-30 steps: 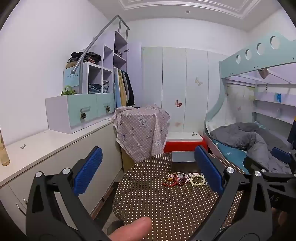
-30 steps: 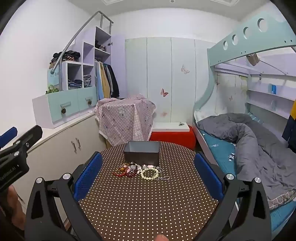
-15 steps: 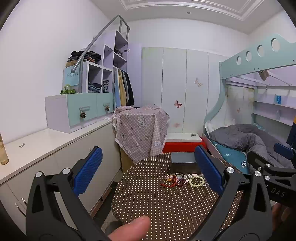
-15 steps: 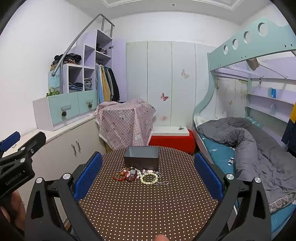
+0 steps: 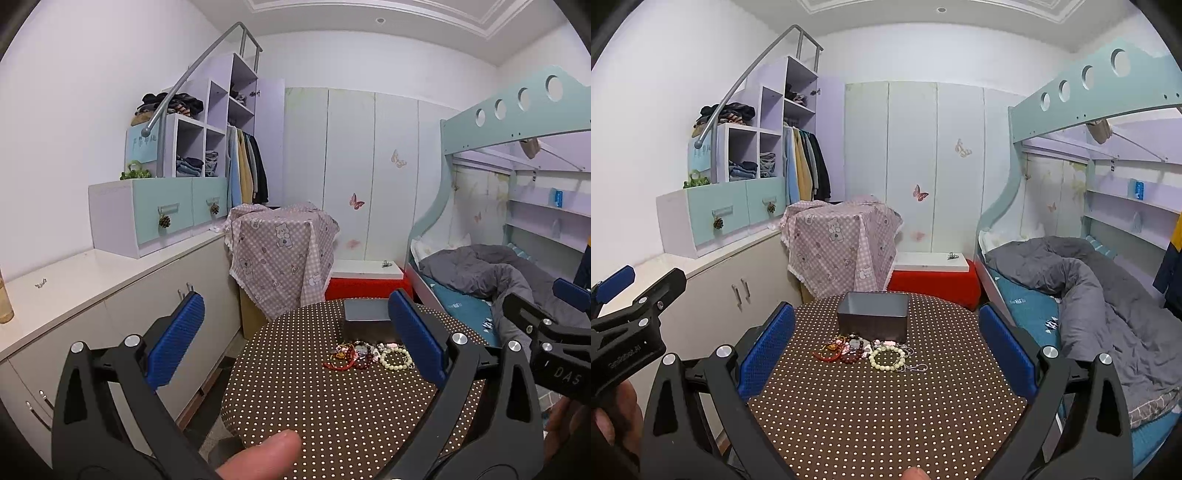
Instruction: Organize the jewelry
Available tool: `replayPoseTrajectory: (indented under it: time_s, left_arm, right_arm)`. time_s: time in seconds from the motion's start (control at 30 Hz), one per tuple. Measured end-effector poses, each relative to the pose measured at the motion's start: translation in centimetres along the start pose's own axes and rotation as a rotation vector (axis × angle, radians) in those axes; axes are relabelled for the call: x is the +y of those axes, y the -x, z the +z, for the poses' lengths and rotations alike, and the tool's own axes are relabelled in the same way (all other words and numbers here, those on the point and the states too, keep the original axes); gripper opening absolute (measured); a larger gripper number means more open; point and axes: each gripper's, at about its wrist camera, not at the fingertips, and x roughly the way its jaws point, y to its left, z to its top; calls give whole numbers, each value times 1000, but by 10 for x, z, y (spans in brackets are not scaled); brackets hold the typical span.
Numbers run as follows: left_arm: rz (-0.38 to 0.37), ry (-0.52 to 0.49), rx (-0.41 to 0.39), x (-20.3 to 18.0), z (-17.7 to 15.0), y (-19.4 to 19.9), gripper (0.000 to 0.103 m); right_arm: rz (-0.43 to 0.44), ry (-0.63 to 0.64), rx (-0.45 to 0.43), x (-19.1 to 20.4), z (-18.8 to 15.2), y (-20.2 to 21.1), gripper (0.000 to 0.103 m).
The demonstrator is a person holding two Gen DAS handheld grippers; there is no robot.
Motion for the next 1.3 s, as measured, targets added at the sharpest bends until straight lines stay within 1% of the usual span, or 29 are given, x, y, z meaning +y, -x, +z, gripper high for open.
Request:
replayPoseTrajectory:
  time_s: [0.27,0.4,0.5,0.6,0.73,0.8,0.97,1.17,1.3]
  left_arm:
    - [21,1,62,6,-16,-32,97]
    - [28,-21,117,5,-27,-58,97]
    - [17,-51,173,-1,-41,-83,97]
    - [-6,-92,230,-10,-56,-110,97]
    - [-35,-177,318,-32,-79,-150,97]
    - [-46,-213,361,-42,-94,-172,97]
    - [-69,-282,449,-56,-115,-214,97]
    - [-92,-365,529,-71,-133,-250,97]
    - [-121,-393,573,-79,-137,-266,96]
  right_arm:
    - [-5,5,24,-8,2,-19,96]
    - [-6,9,48,-14,-2,-36,96]
    - [-6,5,87,-20,-9,-55,96]
    - [-8,-1,130,-24,-19,-74,96]
    - [-17,-12,215,-33,-39,-108,96]
    - [-18,-18,248,-36,-47,-119,96]
    - [-27,-40,330,-49,-66,-148,96]
    - [-30,-70,395,-65,-84,-175,96]
    - [-33,-85,423,-72,-89,-187,96]
